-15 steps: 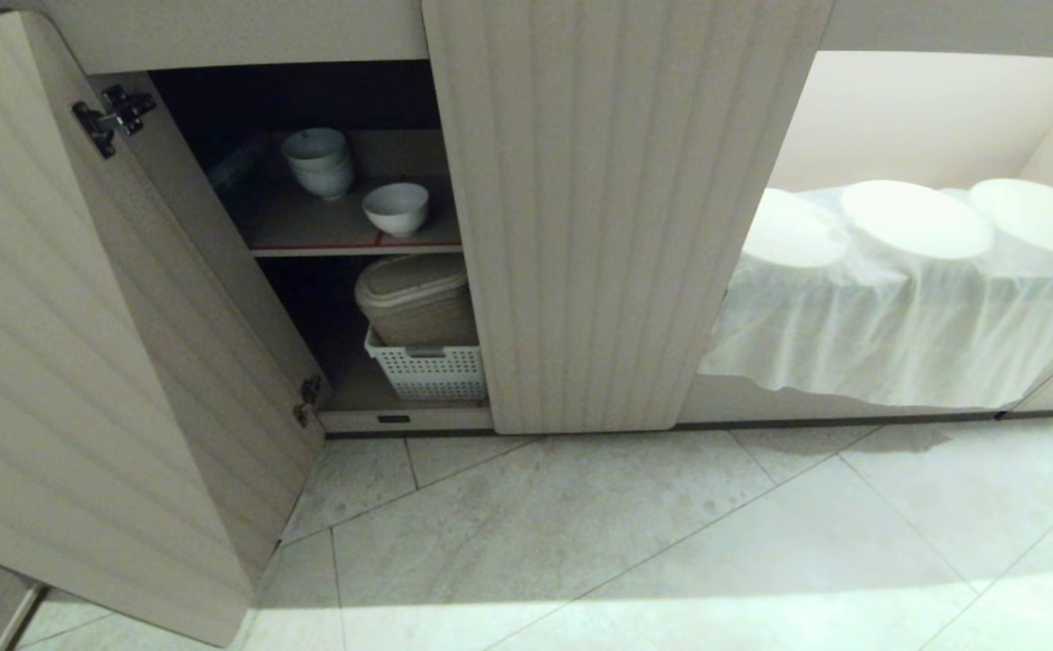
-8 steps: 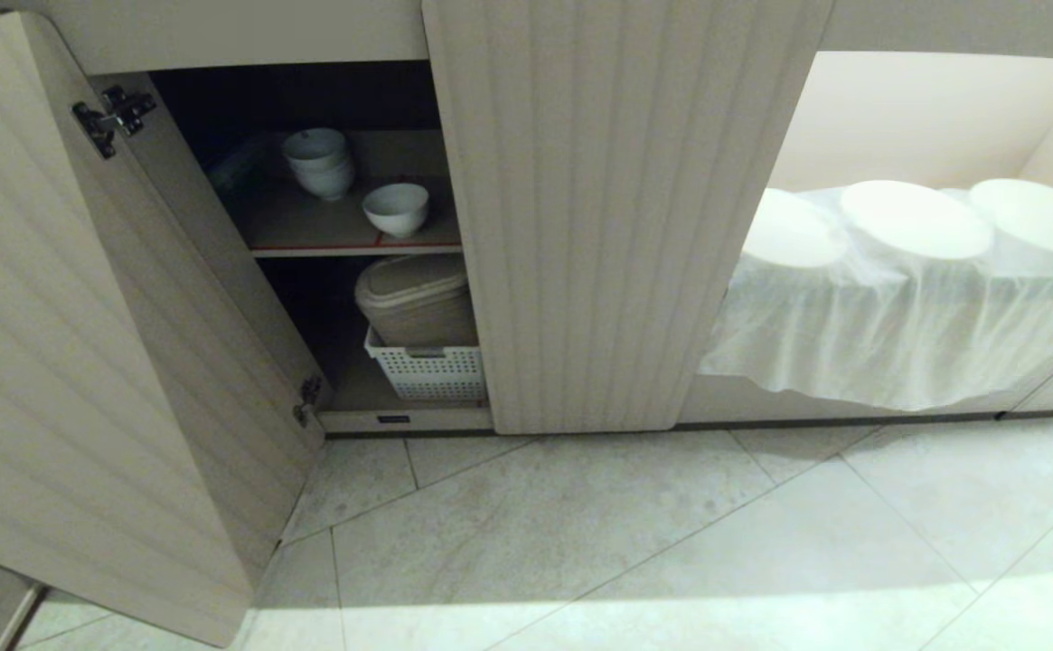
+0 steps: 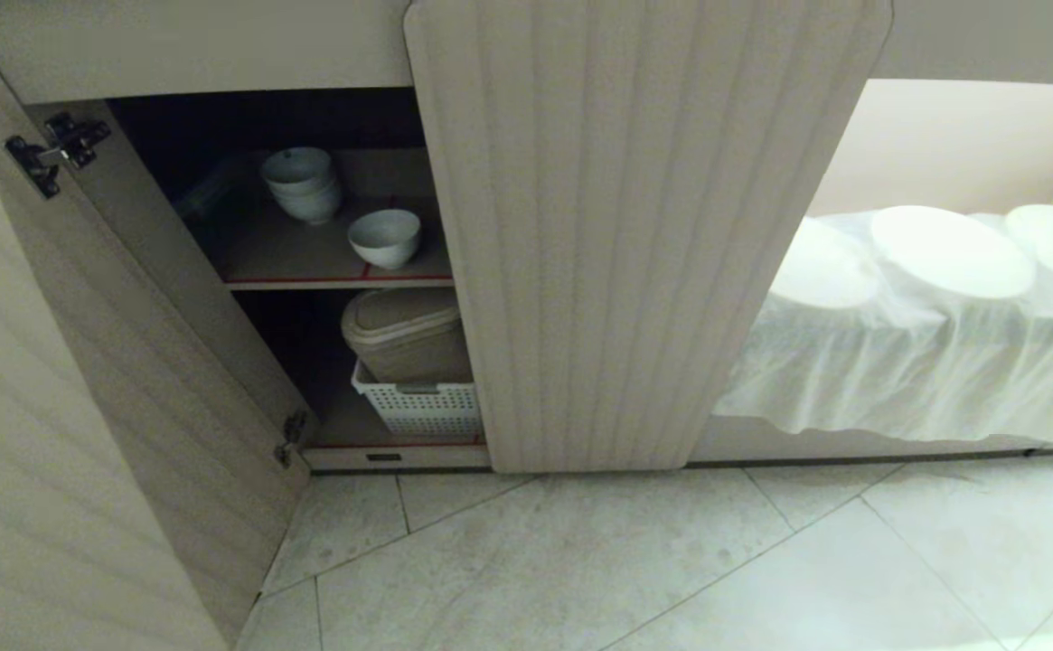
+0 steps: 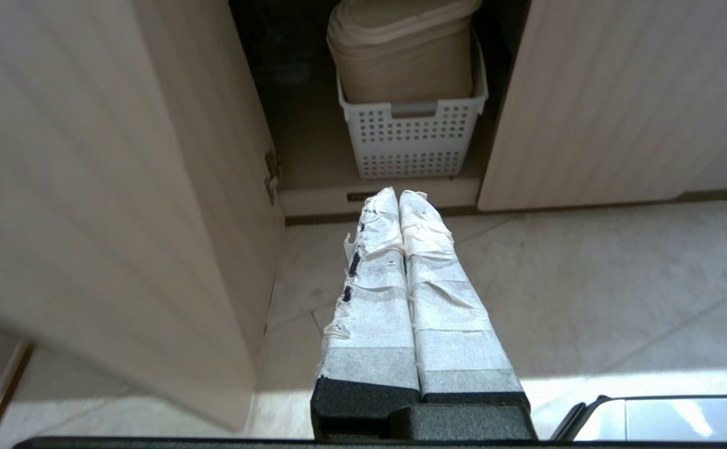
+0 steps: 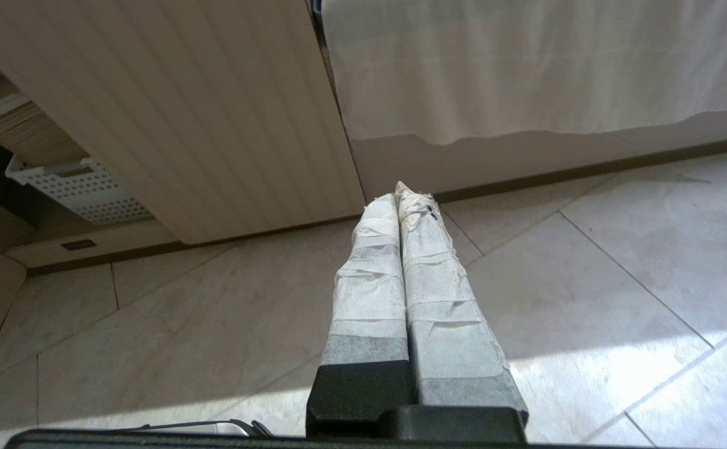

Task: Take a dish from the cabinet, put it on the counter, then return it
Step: Take the bowl from the cabinet

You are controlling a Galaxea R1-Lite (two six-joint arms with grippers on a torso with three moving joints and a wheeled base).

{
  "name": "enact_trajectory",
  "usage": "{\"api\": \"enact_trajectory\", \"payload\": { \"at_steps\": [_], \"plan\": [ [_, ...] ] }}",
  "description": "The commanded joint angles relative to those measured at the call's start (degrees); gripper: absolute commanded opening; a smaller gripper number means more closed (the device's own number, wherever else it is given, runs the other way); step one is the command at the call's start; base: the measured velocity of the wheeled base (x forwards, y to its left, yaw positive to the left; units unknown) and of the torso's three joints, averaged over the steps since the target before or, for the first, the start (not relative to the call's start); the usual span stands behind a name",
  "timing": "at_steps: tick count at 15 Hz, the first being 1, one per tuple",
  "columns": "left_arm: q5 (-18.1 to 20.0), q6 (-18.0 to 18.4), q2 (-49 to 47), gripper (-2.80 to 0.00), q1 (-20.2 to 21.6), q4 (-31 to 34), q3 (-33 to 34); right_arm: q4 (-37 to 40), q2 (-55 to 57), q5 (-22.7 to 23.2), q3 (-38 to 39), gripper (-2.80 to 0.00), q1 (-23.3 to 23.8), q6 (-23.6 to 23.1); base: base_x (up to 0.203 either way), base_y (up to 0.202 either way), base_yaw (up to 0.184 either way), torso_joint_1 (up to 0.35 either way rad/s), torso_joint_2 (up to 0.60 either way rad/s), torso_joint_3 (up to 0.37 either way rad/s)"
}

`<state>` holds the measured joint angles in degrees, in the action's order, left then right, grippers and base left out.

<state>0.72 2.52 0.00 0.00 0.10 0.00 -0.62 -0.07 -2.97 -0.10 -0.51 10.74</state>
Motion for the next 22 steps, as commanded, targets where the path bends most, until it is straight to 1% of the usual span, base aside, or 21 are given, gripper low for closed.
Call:
{"api": "enact_trajectory", "payload": {
  "at_steps": [1, 14, 22],
  "plan": [
    [0.0, 0.0, 0.0, -2.8, 0.0, 0.0, 0.0, 0.0, 0.1, 0.0, 0.0, -2.8, 0.0, 0.1, 0.199, 0.0, 0.002, 0.002, 0.01, 0.002],
    [0.0, -0.3, 0.0, -2.8, 0.0, 0.0, 0.0, 0.0, 0.1, 0.0, 0.0, -2.8, 0.0, 0.1, 0.193, 0.0, 0.0, 0.004, 0.0, 0.003],
    [-0.1, -0.8, 0.0, -2.8, 0.0, 0.0, 0.0, 0.0, 0.1, 0.0, 0.0, -2.8, 0.0, 0.1, 0.0, 0.0, 0.0, 0.0, 0.0, 0.0]
  ]
}}
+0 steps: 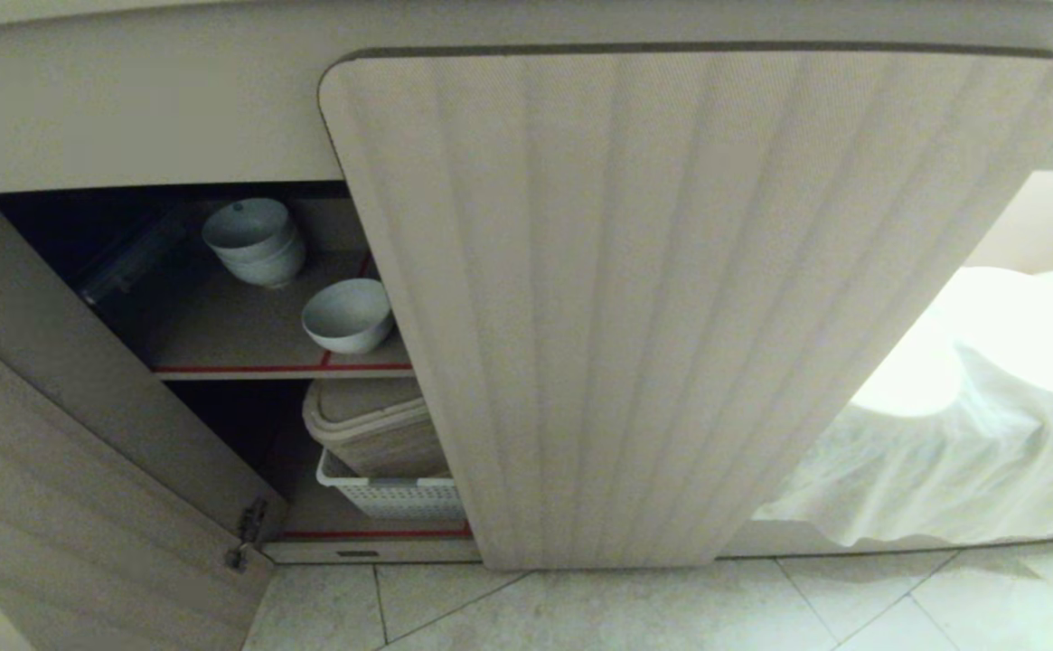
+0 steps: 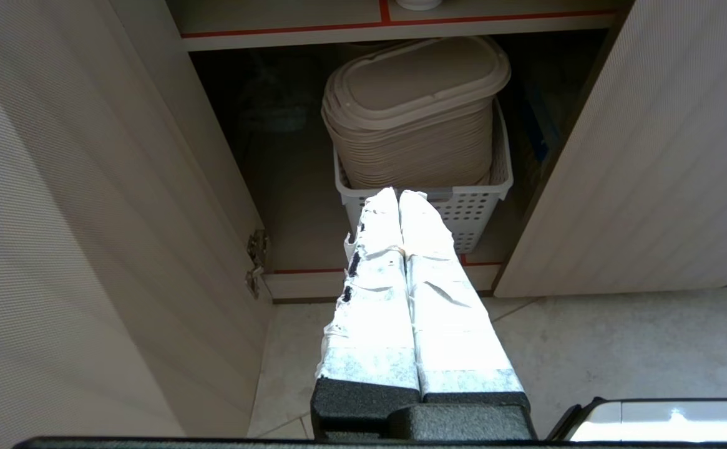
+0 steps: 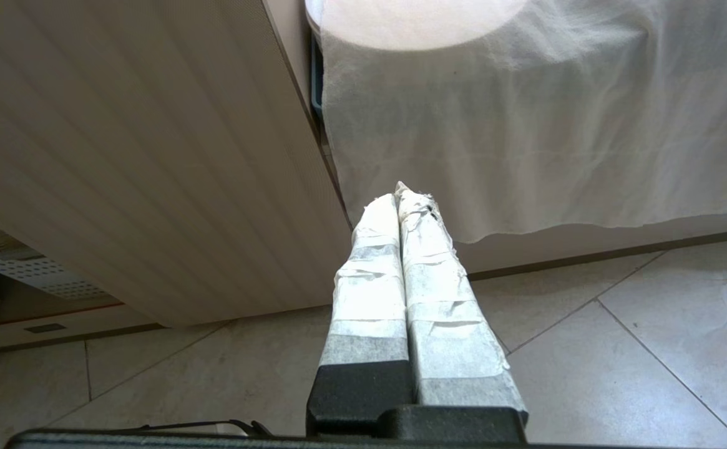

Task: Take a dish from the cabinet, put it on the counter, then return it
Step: Take the bowl from the cabinet

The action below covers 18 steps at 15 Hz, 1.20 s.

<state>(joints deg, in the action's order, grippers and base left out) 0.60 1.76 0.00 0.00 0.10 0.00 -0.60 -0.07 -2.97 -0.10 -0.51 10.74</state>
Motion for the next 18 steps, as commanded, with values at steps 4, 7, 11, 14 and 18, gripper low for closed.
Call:
{"api": "enact_trajectory", "payload": {
  "at_steps": [4, 7, 11, 14, 18],
  "plan": [
    [0.8, 0.1, 0.0, -2.8, 0.0, 0.0, 0.0, 0.0, 0.1, 0.0, 0.0, -2.8, 0.0, 0.0, 0.0, 0.0, 0.0, 0.0, 0.0, 0.0],
    [0.8, 0.3, 0.0, -2.8, 0.0, 0.0, 0.0, 0.0, 0.1, 0.0, 0.0, -2.8, 0.0, 0.1, 0.0, 0.0, 0.0, 0.0, 0.0, 0.0],
    [1.0, 1.0, 0.0, -2.8, 0.0, 0.1, -0.4, 0.0, 0.1, 0.0, -0.1, -2.8, 0.0, 0.0, 0.0, 0.0, 0.0, 0.0, 0.0, 0.0],
    [3.2, 1.3, 0.0, -2.8, 0.0, 4.0, -4.4, 0.0, 0.1, 0.0, 0.0, -2.8, 0.0, 0.0, 0.0, 0.0, 0.0, 0.0, 0.0, 0.0],
    [8.4, 1.4, -0.3, -2.8, 0.0, 14.4, -10.7, 0.0, 0.1, 0.0, 0.0, -2.8, 0.0, 0.1, 0.0, 0.0, 0.0, 0.0, 0.0, 0.0]
  ]
}}
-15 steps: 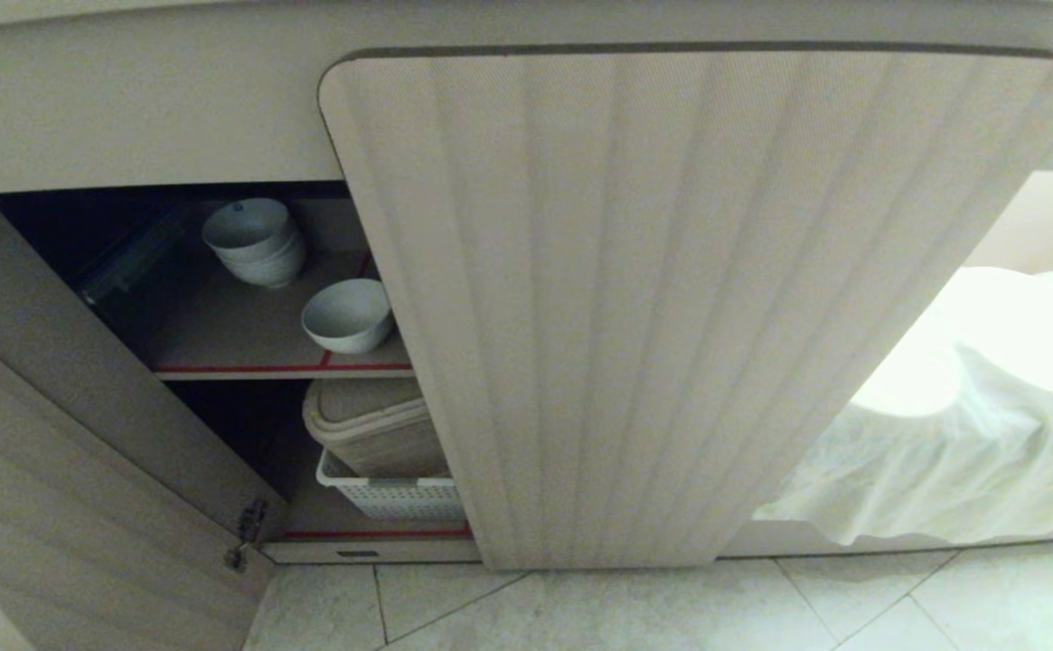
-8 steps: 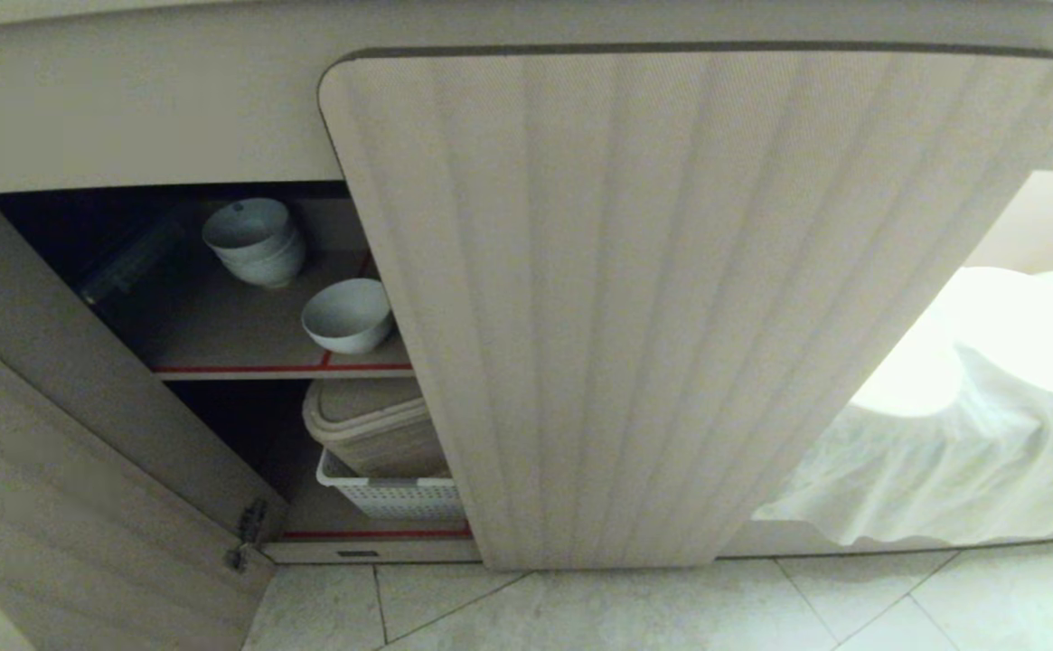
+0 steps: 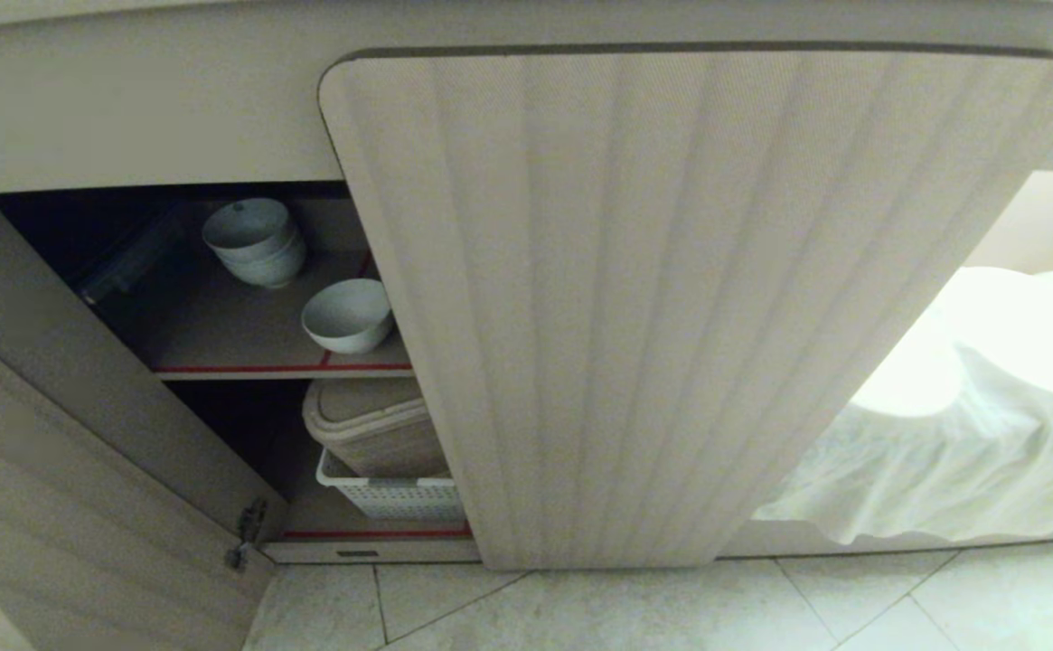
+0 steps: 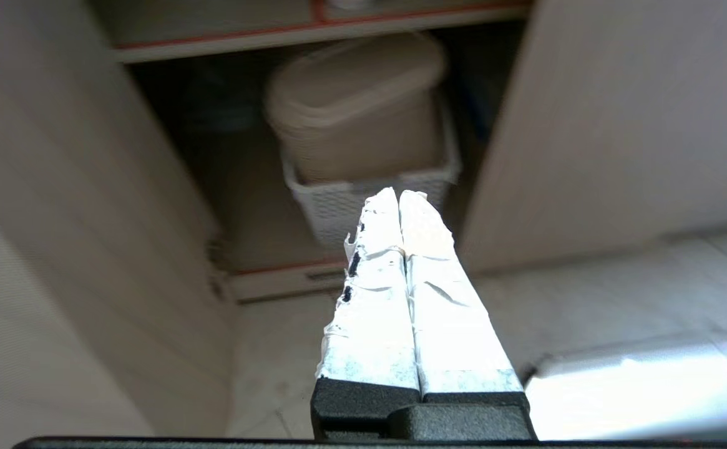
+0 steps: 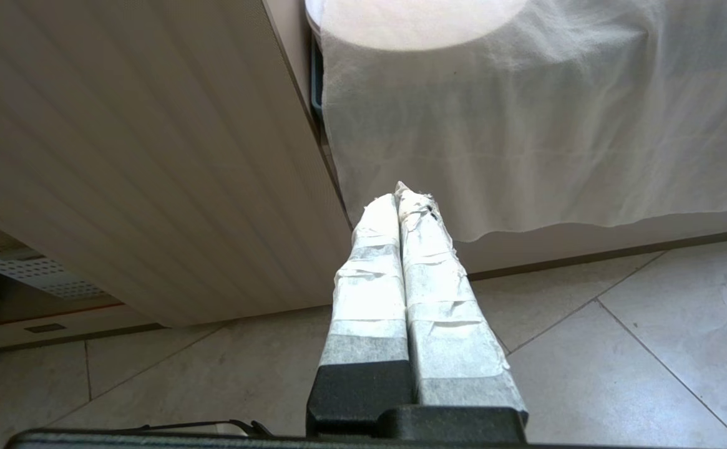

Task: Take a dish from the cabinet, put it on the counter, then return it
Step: Take the bowl from the cabinet

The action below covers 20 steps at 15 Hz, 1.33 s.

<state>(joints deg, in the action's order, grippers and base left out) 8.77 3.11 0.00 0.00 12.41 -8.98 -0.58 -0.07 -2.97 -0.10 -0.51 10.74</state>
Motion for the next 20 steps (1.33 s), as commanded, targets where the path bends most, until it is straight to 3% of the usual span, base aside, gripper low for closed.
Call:
{"api": "enact_trajectory", "payload": {
  "at_steps": [1, 7, 13, 15, 20],
  "plan": [
    [0.3, 0.1, -0.9, -2.8, 0.0, 4.3, -2.9, 0.0, 0.1, 0.0, -0.1, -2.8, 0.0, 0.1, 0.0, 0.0, 0.0, 0.0, 0.0, 0.0],
    [0.2, -0.6, -14.7, -2.8, 0.0, 6.8, -7.9, 0.0, 0.1, 0.0, 0.0, -2.8, 0.0, 0.1, 0.0, 0.0, 0.0, 0.0, 0.0, 0.0],
    [1.5, -7.0, -27.8, -2.8, 0.0, 6.3, -9.3, 0.0, 0.1, 0.0, 0.0, -2.8, 0.0, 0.0, 0.0, 0.0, 0.0, 0.0, 0.0, 0.0],
    [3.5, -10.9, -30.9, -2.8, 0.0, 1.8, -8.7, 0.0, 0.1, 0.0, 0.0, -2.8, 0.0, 0.1, 0.0, 0.0, 0.0, 0.0, 0.0, 0.0],
    [3.8, -18.7, -43.5, -2.8, 0.0, -10.1, -7.9, 0.0, 0.1, 0.0, 0.0, -2.8, 0.0, 0.1, 0.0, 0.0, 0.0, 0.0, 0.0, 0.0]
  ]
}}
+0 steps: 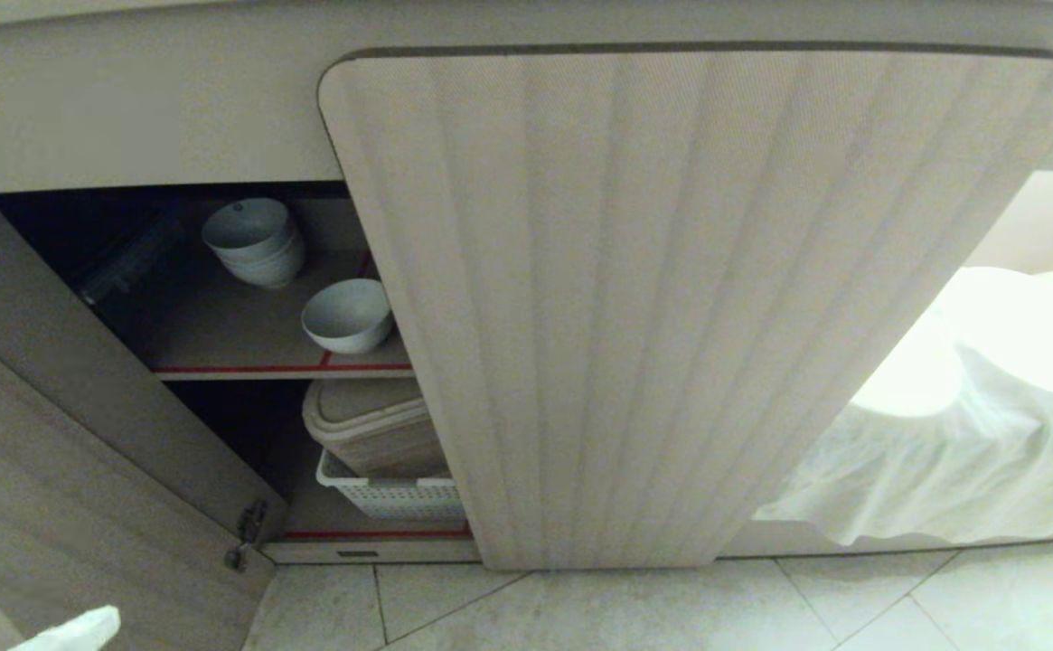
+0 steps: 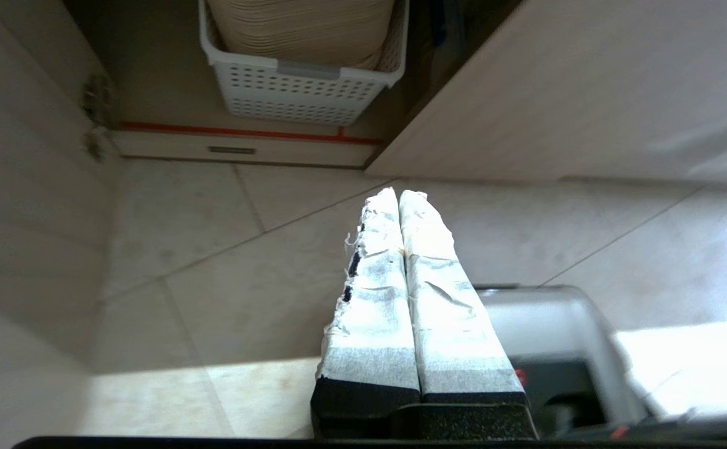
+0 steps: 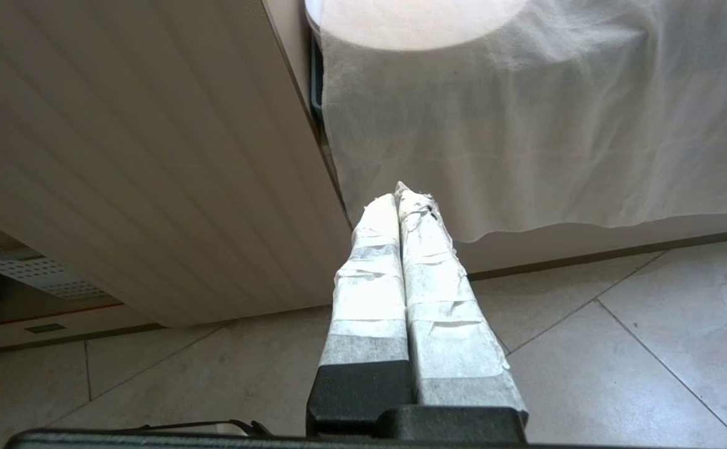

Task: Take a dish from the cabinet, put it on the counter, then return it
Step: Take the bowl from the cabinet

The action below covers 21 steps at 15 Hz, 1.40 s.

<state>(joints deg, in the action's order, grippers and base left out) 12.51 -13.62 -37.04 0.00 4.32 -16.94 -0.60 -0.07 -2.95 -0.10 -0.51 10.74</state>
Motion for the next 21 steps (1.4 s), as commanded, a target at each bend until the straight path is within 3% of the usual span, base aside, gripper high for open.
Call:
{"api": "enact_trajectory", "payload": {
  "at_steps": [1, 4, 7, 17, 21],
  "plan": [
    [0.1, -3.9, -9.2, -2.8, 0.0, -4.4, 0.0, 0.0, 0.1, 0.0, 0.0, -2.8, 0.0, 0.1, 0.0, 0.0, 0.0, 0.0, 0.0, 0.0],
    [0.3, -10.6, -15.1, -2.8, -0.4, -12.0, 0.0, 0.0, 0.1, 0.0, 0.0, -2.8, 0.0, 0.0, 0.0, 0.0, 0.0, 0.0, 0.0, 0.0],
    [0.7, -15.2, -19.0, -2.8, -1.8, -14.3, -0.5, 0.0, 0.1, 0.0, 0.0, -2.8, 0.0, 0.0, 0.0, 0.0, 0.0, 0.0, 0.0, 0.0],
    [-0.3, -16.2, -37.9, -2.8, -1.6, -29.1, -4.5, 0.0, 0.1, 0.0, 0.0, -2.8, 0.0, 0.1, 0.0, 0.0, 0.0, 0.0, 0.0, 0.0],
    [-1.1, -20.4, -42.3, -2.8, -1.5, -32.7, -6.2, 0.0, 0.1, 0.0, 0.0, -2.8, 0.0, 0.1, 0.0, 0.0, 0.0, 0.0, 0.0, 0.0]
  ]
}}
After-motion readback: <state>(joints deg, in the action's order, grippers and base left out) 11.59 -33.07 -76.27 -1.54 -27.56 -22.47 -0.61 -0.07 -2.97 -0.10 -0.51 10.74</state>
